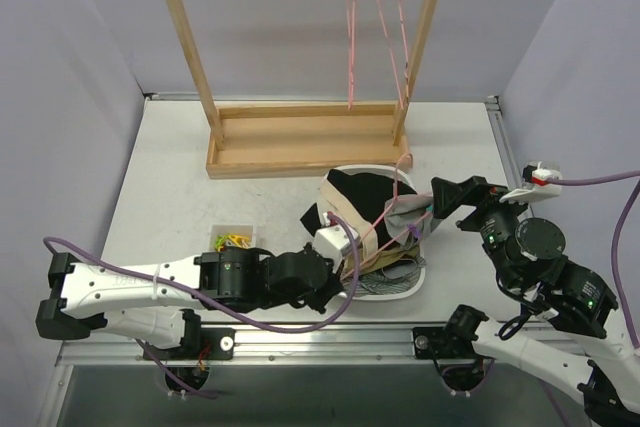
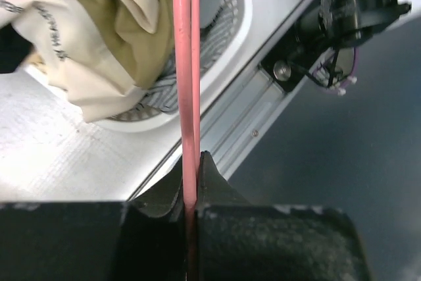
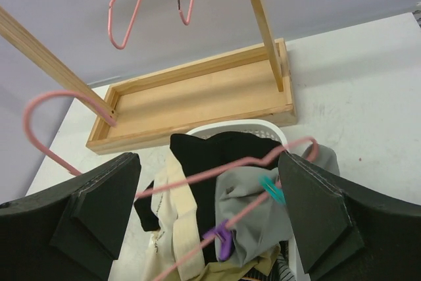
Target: Remove the underwear clipped to the hanger
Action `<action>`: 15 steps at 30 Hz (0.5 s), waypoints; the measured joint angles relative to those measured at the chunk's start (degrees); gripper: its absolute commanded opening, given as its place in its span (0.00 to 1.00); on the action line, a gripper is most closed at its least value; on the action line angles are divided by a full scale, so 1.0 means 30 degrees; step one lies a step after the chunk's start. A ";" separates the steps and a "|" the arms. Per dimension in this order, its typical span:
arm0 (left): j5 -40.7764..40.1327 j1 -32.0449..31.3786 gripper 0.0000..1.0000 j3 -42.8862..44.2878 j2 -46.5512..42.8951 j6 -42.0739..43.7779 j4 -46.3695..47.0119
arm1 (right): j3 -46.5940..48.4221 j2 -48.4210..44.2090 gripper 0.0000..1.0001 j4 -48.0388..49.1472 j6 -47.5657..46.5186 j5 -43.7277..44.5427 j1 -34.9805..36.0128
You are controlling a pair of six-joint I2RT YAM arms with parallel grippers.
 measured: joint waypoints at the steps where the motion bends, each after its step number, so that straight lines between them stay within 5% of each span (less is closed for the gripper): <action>1: -0.0262 0.0095 0.02 0.0000 -0.0248 -0.0036 0.0007 | 0.0000 -0.0015 0.89 -0.0058 0.0000 0.0022 0.0000; 15: -0.3774 0.0627 0.02 -0.0576 -0.3774 -0.0554 -0.1574 | -0.0102 -0.0051 0.89 -0.0270 0.0022 0.0321 0.0000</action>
